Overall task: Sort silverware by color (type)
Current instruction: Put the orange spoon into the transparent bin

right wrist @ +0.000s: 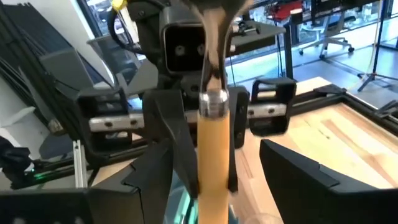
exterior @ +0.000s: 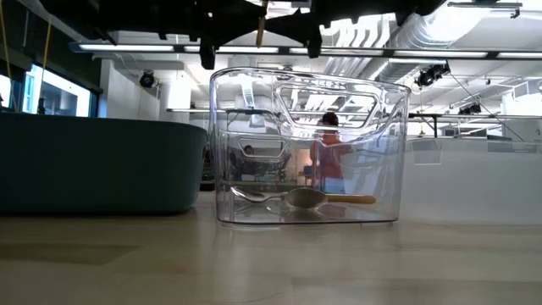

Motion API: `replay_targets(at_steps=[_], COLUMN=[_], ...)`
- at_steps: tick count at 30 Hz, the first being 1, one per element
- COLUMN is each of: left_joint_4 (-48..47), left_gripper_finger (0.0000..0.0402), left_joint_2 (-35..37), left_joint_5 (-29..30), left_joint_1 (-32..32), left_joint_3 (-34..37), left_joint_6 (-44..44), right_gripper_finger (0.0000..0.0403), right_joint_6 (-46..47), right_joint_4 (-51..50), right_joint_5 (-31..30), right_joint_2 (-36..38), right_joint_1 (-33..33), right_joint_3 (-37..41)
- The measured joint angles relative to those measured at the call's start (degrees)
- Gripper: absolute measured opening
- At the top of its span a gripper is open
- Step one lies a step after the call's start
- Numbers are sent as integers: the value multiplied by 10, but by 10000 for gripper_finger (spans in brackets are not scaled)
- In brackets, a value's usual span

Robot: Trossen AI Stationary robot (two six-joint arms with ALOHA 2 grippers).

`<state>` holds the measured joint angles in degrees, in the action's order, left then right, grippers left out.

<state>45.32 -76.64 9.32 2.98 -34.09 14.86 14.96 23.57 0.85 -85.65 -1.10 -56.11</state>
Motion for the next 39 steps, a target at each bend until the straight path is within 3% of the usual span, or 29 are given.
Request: replay_targets(at_steps=[5, 9, 19, 26, 33, 39], left_joint_4=[-4, -5, -6, -5, -7, -128], left_gripper_finger=[44, 44, 44, 55, 105, 142], left_joint_2=[0, 0, 0, 0, 3, 61], left_joint_5=[0, 1, 4, 14, 13, 16], left_joint_1=[0, 0, 0, 0, 0, 0], left_joint_3=[0, 0, 0, 0, 0, 0], left_joint_6=[0, 0, -9, -15, -9, 4], right_gripper_finger=[220, 194, 41, 38, 38, 38], right_joint_6=[0, 0, -2, -10, -9, -21], right_joint_4=[5, 8, -1, -1, -4, -79], right_joint_5=[-6, -6, -8, -8, 22, 32], right_joint_2=[4, 8, 7, 7, 7, 31], right_joint_1=[0, 0, 0, 0, -4, -12], right_joint_3=[-5, -4, -4, -4, -3, -3])
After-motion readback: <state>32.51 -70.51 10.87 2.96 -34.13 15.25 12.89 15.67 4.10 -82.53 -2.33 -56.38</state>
